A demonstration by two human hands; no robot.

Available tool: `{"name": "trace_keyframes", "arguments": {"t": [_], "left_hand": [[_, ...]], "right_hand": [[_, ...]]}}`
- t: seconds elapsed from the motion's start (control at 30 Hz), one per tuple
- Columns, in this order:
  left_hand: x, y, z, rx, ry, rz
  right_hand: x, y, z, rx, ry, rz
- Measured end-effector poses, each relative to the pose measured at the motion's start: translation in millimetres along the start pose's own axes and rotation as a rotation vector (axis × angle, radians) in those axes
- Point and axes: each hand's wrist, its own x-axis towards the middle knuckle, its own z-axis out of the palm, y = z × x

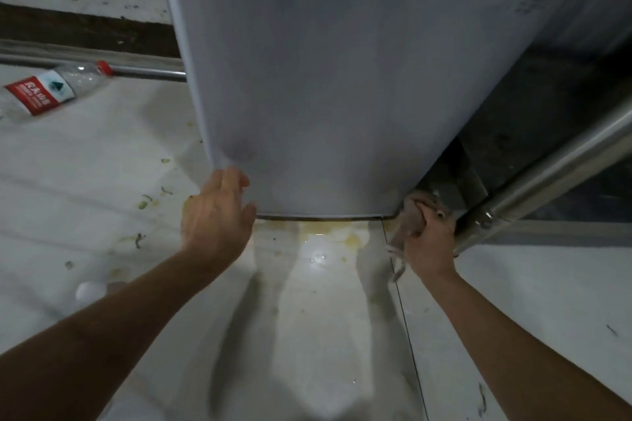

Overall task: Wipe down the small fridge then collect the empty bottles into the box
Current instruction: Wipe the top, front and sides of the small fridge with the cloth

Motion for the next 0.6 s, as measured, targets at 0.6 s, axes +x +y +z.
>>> {"name": "trace_keyframes", "arguments": {"t": [0.6], "left_hand": [[81.7,152.0,-3.2,0.705,0.422,1.25]], "right_hand": [[73.8,14.3,37.9,0.648,-0.249,0.466]]}}
